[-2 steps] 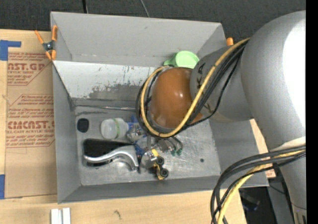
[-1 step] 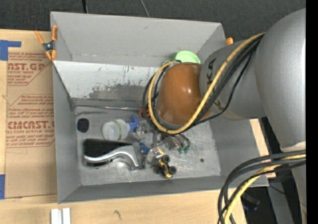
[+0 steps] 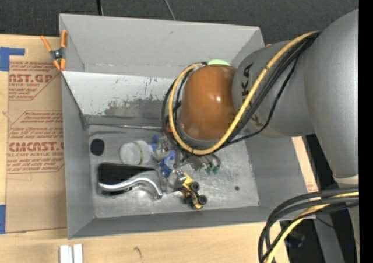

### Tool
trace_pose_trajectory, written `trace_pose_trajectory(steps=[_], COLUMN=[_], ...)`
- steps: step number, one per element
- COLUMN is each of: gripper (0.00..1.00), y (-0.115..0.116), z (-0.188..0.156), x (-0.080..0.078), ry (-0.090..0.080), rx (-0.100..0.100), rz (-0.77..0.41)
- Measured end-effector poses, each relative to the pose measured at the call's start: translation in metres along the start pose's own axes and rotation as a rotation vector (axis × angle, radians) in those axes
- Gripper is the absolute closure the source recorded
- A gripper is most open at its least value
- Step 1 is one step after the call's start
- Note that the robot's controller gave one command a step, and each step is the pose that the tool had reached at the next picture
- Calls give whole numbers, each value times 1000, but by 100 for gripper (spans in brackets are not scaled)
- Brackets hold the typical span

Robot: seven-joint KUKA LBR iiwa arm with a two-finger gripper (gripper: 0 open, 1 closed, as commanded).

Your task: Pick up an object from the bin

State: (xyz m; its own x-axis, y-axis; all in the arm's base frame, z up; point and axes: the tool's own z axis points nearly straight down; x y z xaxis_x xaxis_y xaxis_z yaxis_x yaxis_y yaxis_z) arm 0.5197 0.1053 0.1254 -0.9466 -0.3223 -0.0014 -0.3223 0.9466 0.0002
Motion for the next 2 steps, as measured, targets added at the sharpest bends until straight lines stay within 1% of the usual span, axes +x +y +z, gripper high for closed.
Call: trace_pose_trajectory(steps=[1,2], gripper=[0,0], y=[-14,-13], z=[-2,-2], x=[21,20], ry=[2,1], rx=[0,0], rz=[13,12])
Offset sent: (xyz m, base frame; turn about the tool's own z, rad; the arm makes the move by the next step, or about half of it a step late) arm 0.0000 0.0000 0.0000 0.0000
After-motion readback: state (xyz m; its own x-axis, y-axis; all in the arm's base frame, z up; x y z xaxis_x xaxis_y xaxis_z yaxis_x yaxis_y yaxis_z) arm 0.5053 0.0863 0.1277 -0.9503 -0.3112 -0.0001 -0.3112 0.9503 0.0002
